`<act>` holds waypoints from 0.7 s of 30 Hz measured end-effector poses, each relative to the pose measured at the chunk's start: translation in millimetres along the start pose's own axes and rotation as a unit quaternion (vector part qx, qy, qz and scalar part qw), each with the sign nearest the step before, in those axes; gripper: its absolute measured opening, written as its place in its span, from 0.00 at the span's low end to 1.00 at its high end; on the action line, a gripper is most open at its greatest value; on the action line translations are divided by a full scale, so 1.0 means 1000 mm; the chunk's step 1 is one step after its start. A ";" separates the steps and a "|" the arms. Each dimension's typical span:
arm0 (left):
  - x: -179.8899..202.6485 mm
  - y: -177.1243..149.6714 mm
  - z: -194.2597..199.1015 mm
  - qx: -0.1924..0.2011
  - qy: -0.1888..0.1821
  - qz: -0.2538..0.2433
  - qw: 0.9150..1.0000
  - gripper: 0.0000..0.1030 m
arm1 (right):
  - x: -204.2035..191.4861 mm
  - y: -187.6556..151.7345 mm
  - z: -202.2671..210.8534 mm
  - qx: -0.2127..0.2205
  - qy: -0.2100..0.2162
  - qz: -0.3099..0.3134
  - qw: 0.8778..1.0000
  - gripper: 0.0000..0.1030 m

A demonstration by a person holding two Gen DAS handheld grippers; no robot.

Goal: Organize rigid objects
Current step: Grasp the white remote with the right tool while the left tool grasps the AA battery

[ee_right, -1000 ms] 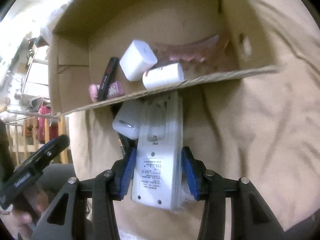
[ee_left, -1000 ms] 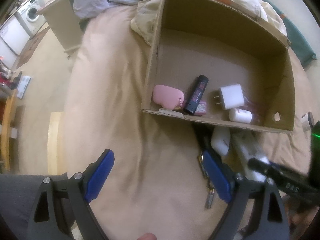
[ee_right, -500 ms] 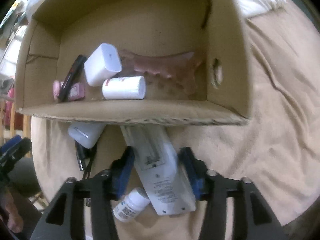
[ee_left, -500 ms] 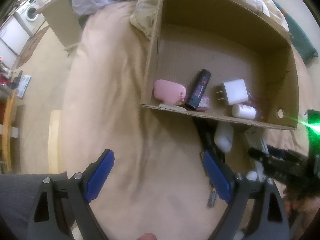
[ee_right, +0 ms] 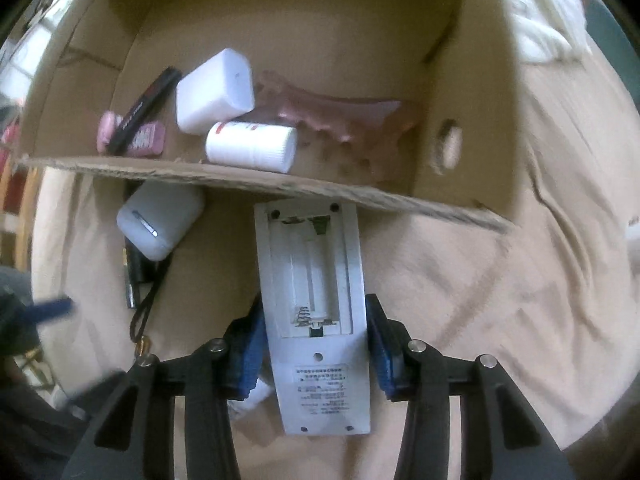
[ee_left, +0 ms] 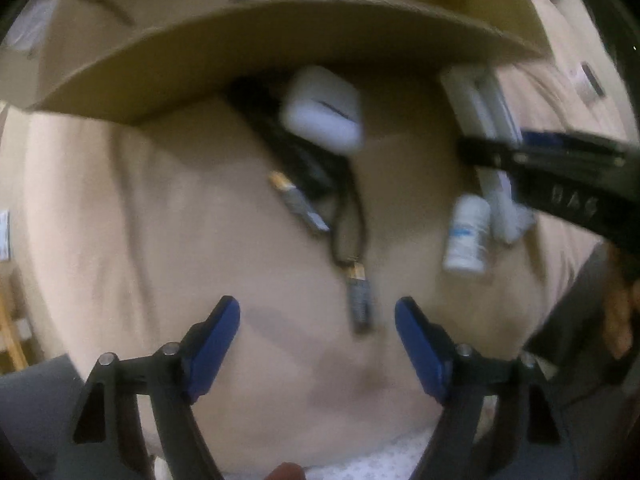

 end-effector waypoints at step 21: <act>-0.034 -0.018 0.007 0.005 0.030 0.018 0.999 0.09 | 0.007 -0.037 0.025 0.017 0.004 -0.004 1.000 0.45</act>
Point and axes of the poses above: each gripper's, at about its wrist camera, not at the fingertips, and z roughly against the way its jaws point, x to its right, y to its top, the point moved 3 cm from there along -z, roughly the way its jaws point, and after that the axes turned 2 degrees about -x, right-handed, at the moved point
